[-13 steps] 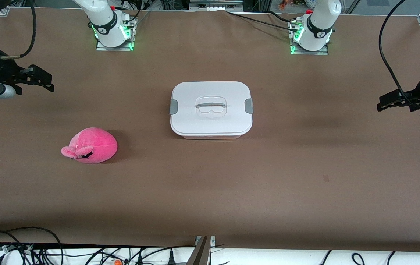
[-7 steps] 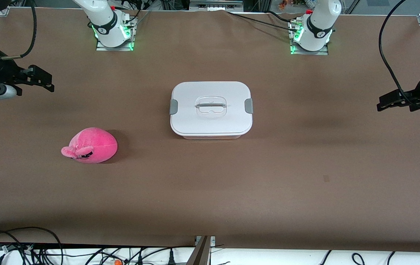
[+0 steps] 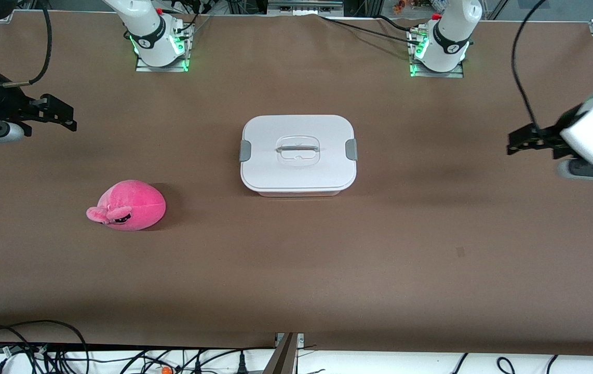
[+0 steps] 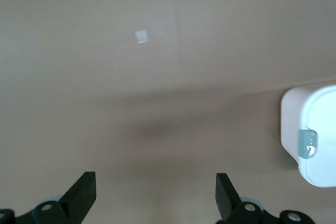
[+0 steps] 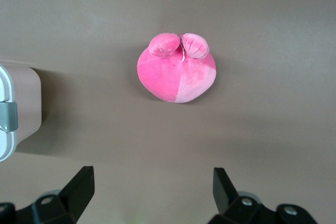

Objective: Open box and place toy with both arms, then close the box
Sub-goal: 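Move the left gripper over the box lid and grasp its handle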

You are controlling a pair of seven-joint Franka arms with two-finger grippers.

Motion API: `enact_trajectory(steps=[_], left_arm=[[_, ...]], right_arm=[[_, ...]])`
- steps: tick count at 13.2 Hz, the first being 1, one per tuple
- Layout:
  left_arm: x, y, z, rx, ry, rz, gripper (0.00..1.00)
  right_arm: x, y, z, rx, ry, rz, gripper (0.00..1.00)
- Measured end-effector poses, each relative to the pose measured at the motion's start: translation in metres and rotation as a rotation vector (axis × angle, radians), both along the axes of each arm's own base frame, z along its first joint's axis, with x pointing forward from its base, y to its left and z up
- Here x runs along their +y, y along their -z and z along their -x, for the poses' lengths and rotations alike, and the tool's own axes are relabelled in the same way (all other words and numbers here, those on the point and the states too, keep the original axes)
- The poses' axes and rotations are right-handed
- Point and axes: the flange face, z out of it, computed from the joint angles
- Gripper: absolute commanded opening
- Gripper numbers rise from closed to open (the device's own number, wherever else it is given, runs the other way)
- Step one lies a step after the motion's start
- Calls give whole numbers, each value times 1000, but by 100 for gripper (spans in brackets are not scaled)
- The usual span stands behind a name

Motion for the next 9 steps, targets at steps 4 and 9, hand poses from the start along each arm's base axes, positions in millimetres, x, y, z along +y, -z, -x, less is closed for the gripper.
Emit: enact_trajectory(steps=[4,9], left_arm=[[-112,33,11,50,181,-7,100],[-235,63,47,79,460,36,100]], right_arm=[[-1,2,-1,4,2,0,100],[-2,2,-1,5,4,0,100]])
